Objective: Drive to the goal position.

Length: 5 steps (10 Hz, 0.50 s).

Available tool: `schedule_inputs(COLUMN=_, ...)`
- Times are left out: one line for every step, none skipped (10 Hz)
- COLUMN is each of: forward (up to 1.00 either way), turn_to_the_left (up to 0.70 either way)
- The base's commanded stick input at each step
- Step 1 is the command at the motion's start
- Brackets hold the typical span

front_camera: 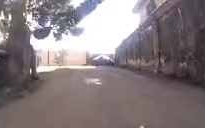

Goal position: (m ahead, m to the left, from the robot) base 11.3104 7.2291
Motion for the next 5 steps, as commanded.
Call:
schedule_inputs(forward=1.00, turn_to_the_left=0.00)
schedule_inputs(forward=1.00, turn_to_the_left=0.00)
schedule_inputs(forward=1.00, turn_to_the_left=0.00)
schedule_inputs(forward=1.00, turn_to_the_left=0.00)
schedule_inputs(forward=1.00, turn_to_the_left=0.00)
